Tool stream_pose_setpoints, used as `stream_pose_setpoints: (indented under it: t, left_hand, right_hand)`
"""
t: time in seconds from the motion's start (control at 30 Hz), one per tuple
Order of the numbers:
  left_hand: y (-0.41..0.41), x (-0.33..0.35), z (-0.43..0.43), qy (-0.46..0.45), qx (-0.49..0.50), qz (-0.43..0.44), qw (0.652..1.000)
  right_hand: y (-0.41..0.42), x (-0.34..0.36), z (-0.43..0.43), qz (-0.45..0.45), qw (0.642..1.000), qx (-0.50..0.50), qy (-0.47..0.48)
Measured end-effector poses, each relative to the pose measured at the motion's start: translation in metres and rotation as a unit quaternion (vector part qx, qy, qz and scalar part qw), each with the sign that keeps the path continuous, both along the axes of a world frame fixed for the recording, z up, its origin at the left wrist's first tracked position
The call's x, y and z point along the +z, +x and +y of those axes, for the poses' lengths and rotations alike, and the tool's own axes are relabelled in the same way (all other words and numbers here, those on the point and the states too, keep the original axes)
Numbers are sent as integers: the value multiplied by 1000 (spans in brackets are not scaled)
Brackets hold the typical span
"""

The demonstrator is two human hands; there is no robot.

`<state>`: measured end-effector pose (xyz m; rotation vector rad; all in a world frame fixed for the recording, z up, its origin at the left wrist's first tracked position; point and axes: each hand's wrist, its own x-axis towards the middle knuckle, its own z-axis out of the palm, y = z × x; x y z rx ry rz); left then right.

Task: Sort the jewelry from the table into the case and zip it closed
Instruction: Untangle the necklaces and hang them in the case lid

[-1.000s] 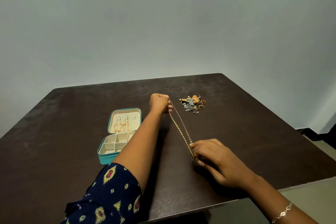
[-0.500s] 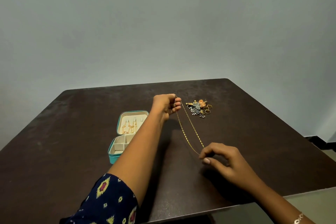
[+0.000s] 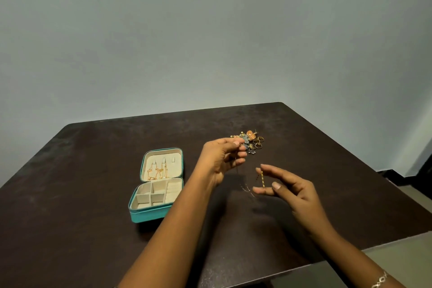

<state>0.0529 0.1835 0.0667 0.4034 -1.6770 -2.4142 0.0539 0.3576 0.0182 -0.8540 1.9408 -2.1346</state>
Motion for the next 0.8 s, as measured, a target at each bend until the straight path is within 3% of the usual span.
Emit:
stream_pose_setpoints:
  t: [0.43, 0.67, 0.8]
  left_hand:
    - [19, -14, 32, -49, -67, -25, 996]
    - [24, -11, 28, -71, -108, -35, 991]
    - [25, -7, 27, -52, -112, -37, 992]
  right_hand:
    - [0, -5, -1, 30, 998, 40, 47]
    - [0, -3, 2, 134, 980, -9, 145]
    - [-3, -6, 2, 110, 986, -37, 116]
